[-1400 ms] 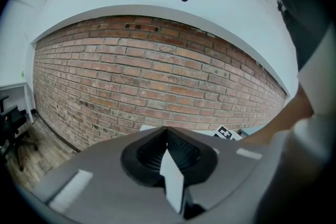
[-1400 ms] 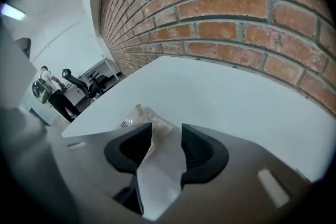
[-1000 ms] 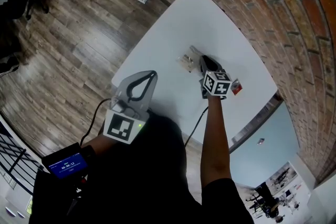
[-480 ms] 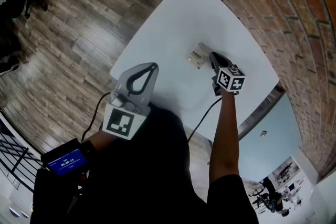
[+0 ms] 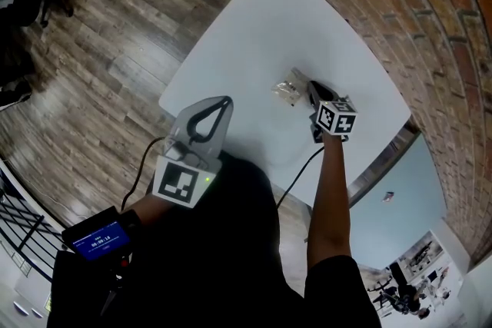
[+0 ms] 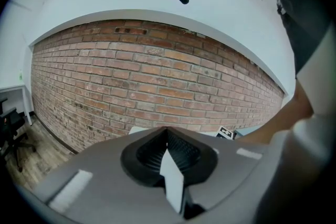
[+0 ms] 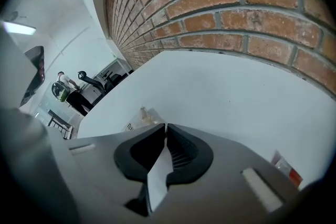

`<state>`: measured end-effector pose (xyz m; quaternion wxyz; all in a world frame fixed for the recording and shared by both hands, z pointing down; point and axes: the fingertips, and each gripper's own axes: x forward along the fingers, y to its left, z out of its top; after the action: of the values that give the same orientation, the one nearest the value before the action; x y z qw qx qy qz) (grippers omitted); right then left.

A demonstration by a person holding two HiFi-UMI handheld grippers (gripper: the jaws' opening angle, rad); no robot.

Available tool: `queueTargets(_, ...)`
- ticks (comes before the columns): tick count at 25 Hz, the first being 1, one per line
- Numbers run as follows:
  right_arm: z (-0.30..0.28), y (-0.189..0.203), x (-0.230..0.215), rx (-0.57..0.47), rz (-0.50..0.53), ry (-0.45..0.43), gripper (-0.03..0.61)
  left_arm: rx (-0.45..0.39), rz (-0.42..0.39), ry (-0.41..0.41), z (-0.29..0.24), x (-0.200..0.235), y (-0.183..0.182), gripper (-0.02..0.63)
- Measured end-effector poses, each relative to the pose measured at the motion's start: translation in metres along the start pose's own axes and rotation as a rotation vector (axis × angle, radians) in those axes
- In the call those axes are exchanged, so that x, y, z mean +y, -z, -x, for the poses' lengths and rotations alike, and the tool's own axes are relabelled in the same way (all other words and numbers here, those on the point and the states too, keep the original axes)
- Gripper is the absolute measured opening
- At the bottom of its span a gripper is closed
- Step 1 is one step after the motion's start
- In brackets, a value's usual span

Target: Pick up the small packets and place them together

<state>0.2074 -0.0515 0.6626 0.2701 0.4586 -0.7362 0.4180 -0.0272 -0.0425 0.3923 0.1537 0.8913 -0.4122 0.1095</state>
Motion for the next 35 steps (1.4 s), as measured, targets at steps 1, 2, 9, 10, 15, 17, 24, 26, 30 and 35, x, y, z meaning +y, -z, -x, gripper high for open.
queueTargets(1,-0.001,-0.001,-0.001,-0.007,0.000,0.000,0.017,-0.001,-0.005,0.002,0.001,-0.002,-0.001,0.000)
queueTargets(2,-0.002,-0.002,-0.002,-0.014,0.001,0.002,0.017,-0.001,-0.011,0.005,0.002,-0.004,-0.001,0.000)
queueTargets(9,-0.008,-0.008,-0.011,-0.044,0.015,0.084,0.095,0.008,-0.028,0.005,0.008,-0.006,0.004,0.000)
queueTargets(10,-0.006,-0.010,-0.012,-0.057,0.008,0.098,0.123,0.003,-0.020,0.000,0.008,-0.005,0.004,0.000)
queueTargets(15,0.008,-0.017,0.000,-0.123,0.170,0.165,0.141,-0.004,-0.006,-0.007,0.011,-0.004,0.005,0.000)
queueTargets(17,0.005,-0.015,0.022,-0.112,0.326,0.170,0.166,-0.004,-0.008,-0.009,0.013,-0.004,0.007,0.000)
queueTargets(24,-0.037,0.007,0.060,-0.015,0.445,0.174,0.212,0.002,0.002,-0.031,0.018,0.005,0.016,0.000)
queueTargets(26,-0.042,0.009,0.059,0.001,0.430,0.189,0.212,-0.001,0.003,-0.037,0.020,0.004,0.017,0.000)
queueTargets(30,-0.041,0.008,0.057,-0.013,0.392,0.210,0.212,0.002,0.001,-0.044,0.024,0.001,0.017,0.000)
queueTargets(35,-0.033,0.001,0.057,-0.035,0.389,0.200,0.212,0.011,-0.011,-0.031,0.026,0.000,0.019,0.000)
